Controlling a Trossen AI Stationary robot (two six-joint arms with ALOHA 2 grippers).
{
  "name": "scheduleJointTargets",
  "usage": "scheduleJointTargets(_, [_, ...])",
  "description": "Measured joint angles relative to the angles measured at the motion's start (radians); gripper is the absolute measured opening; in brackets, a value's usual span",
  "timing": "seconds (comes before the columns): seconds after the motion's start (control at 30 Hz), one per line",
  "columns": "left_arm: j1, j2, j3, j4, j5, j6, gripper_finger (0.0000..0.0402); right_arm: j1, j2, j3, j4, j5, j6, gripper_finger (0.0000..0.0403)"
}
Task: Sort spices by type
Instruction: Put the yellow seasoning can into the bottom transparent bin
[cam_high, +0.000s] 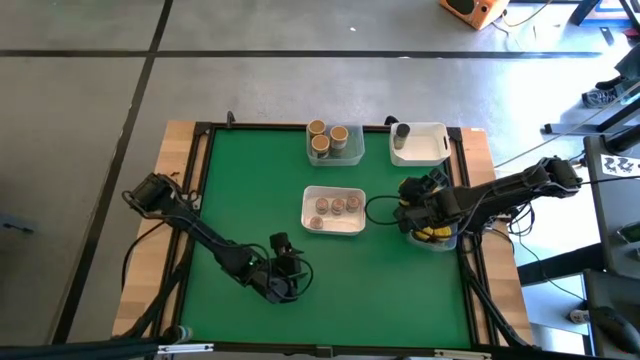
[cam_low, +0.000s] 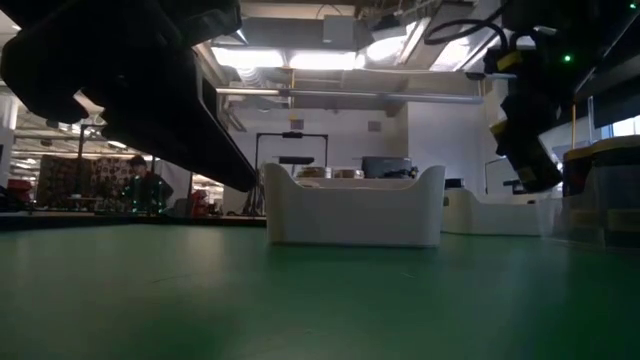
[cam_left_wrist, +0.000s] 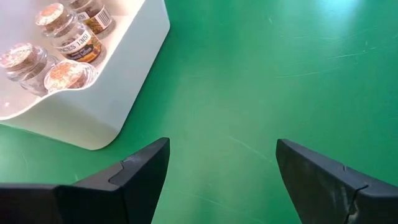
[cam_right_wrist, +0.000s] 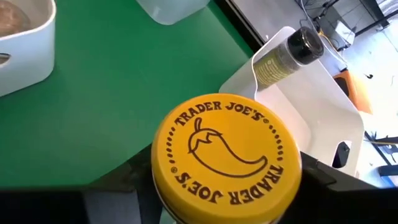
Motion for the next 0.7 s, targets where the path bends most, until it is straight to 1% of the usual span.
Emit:
scheduleJointTargets(0.37, [0.000,0.000,0.000,0.000,0.000,-0.001,0.0292,0.001,-0.001,0.003,-0.037,-0.047,0.013,0.0224])
scheduleJointTargets(0.7, [0.000,0.000,0.000,0.000,0.000,-0.001,0.0292,0.001,0.000,0.043,-0.167,-0.122,0.034,0.0225])
